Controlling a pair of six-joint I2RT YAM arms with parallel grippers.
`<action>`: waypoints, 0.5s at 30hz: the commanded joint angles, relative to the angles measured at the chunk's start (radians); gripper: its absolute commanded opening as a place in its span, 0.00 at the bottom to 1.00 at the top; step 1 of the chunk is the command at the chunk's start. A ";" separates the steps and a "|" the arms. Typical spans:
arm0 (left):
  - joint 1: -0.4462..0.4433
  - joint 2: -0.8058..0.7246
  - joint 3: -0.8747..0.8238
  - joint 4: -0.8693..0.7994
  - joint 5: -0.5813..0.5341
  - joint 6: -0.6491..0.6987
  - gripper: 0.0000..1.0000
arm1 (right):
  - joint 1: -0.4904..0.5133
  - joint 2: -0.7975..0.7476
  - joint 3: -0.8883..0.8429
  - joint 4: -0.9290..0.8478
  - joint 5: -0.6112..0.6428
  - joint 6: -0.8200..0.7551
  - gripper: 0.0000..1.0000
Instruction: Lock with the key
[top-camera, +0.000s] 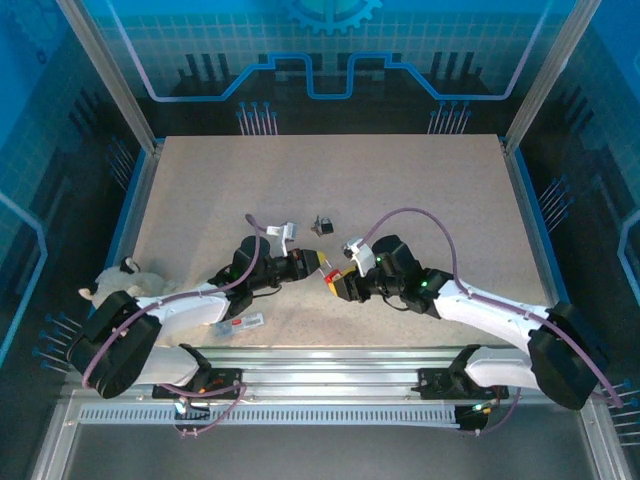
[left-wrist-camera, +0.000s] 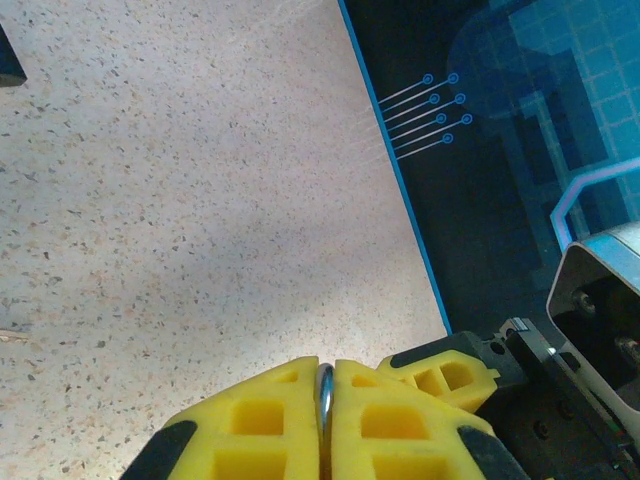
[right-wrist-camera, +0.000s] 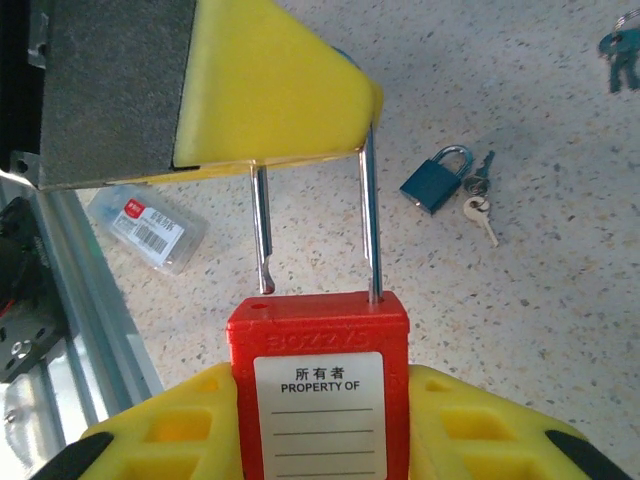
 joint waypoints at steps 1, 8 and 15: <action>-0.002 -0.021 0.019 -0.061 -0.004 0.003 0.00 | 0.026 -0.045 -0.024 0.089 0.169 0.023 0.00; -0.005 -0.038 0.029 -0.105 -0.021 -0.017 0.00 | 0.079 -0.058 -0.065 0.183 0.295 0.048 0.00; -0.018 -0.030 0.039 -0.129 -0.034 -0.027 0.00 | 0.130 -0.039 -0.091 0.282 0.394 0.055 0.00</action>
